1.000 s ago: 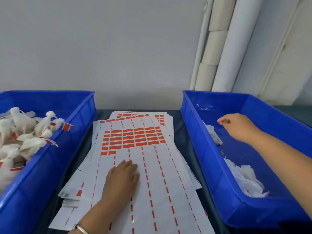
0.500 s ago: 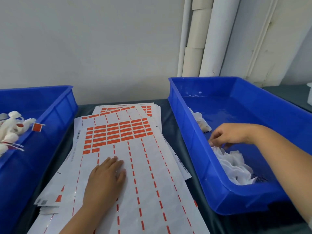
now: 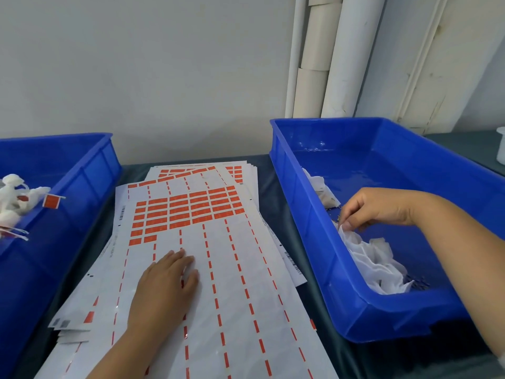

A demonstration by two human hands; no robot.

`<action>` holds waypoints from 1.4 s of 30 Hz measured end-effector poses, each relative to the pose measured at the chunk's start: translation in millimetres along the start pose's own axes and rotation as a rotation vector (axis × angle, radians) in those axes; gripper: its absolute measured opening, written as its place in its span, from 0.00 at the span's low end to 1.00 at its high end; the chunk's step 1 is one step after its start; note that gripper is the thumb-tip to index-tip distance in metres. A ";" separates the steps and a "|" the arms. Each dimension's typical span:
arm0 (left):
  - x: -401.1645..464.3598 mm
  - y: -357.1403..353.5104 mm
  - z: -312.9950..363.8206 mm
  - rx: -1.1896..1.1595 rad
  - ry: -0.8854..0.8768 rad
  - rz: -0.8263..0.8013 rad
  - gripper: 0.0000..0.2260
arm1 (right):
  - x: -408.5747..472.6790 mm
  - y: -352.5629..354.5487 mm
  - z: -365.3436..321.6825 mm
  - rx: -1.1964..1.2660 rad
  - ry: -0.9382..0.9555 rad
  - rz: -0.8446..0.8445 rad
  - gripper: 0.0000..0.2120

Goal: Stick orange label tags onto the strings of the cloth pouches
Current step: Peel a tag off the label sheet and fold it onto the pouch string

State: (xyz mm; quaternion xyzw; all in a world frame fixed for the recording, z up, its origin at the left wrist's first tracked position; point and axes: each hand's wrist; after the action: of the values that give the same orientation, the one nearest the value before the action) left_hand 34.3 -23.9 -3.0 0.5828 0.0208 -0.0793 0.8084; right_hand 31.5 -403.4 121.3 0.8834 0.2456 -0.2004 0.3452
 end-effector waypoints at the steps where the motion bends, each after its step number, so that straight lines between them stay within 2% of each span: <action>1: 0.1 0.1 0.0 -0.004 0.000 0.000 0.21 | -1.2 0.4 -0.2 0.025 0.027 0.016 0.08; 6: -0.1 0.0 -0.7 -0.015 0.009 0.009 0.21 | -6.6 3.1 -2.2 0.232 0.192 0.120 0.04; 10: -0.8 -1.0 0.2 -0.025 0.008 0.012 0.21 | -9.2 3.4 -8.3 0.451 0.345 0.230 0.07; 12: -0.2 -1.2 0.4 -0.021 0.008 0.017 0.21 | -11.2 2.4 -17.7 0.512 0.407 0.289 0.04; 17: 0.5 -1.2 0.3 0.006 -0.008 0.029 0.21 | -17.2 0.6 -54.7 0.508 0.484 0.476 0.09; 21: 0.8 3.6 1.9 0.155 -0.068 0.034 0.20 | -17.0 -11.9 -96.3 0.498 0.566 0.462 0.09; 23: 7.7 16.5 2.0 0.192 -0.119 -0.063 0.18 | -12.5 -22.0 -120.1 0.512 0.607 0.453 0.09; 26: 21.1 50.7 3.9 -0.046 -0.061 -0.254 0.16 | -0.5 -40.1 -152.7 0.508 0.646 0.430 0.09; 28: 24.8 71.4 3.6 -0.310 -0.068 -0.196 0.18 | 10.4 -52.1 -170.2 0.520 0.665 0.411 0.09; 31: 23.2 95.0 2.2 -0.764 -0.231 -0.046 0.22 | 33.7 -71.6 -190.3 0.478 0.639 0.452 0.10; 33: 22.0 107.6 1.9 -1.076 -0.288 -0.006 0.16 | 53.5 -88.5 -198.5 0.449 0.593 0.493 0.09; 35: 23.3 114.7 1.0 -1.255 -0.285 0.009 0.12 | 73.4 -107.3 -201.7 0.432 0.544 0.542 0.09; 38: 25.9 110.9 -2.0 -1.203 -0.285 0.014 0.15 | 98.7 -133.1 -195.2 0.482 0.469 0.591 0.09; 40: 29.7 101.8 -7.7 -0.946 -0.310 0.058 0.14 | 112.6 -145.2 -185.2 0.509 0.436 0.582 0.09; 42: 34.6 90.7 -14.1 -0.708 -0.320 0.097 0.21 | 124.2 -153.4 -174.1 0.507 0.424 0.562 0.09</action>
State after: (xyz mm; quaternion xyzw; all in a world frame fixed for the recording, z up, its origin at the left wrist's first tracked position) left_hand 83.1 13.7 73.3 0.2486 -0.1070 -0.1187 0.9553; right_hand 75.1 -145.0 96.5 0.9944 0.0039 0.0331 0.1005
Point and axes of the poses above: each hand's wrist, its own x-axis towards the middle knuckle, its own y-axis out of the back of the hand, z = x × y, and after that the axes turned 11 degrees about -z, right-handed
